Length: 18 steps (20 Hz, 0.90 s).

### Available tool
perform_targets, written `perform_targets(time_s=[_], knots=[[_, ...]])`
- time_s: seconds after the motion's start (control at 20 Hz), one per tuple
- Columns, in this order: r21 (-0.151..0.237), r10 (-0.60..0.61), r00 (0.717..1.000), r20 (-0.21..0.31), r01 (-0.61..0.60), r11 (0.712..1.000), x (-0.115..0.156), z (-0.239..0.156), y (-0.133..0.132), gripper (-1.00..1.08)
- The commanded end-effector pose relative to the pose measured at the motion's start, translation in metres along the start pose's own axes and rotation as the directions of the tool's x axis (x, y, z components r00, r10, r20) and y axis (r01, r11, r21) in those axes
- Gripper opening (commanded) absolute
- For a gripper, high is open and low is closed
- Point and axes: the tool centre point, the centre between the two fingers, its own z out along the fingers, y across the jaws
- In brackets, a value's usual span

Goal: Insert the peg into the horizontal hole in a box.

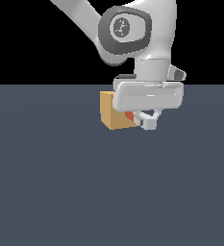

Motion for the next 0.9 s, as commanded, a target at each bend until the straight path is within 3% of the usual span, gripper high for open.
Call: perform_targets(time_s=[0.0, 0.35, 0.85], knots=[[-0.001, -0.024, 1.0, 0.001, 0.024, 1.0, 0.018, -0.005, 0.012, -1.0], [-0.001, -0.064, 0.998, 0.0, 0.064, 0.998, 0.048, -0.01, 0.03, -1.0], [0.0, -0.072, 0.997, 0.0, 0.072, 0.997, 0.052, -0.011, 0.032, -1.0]])
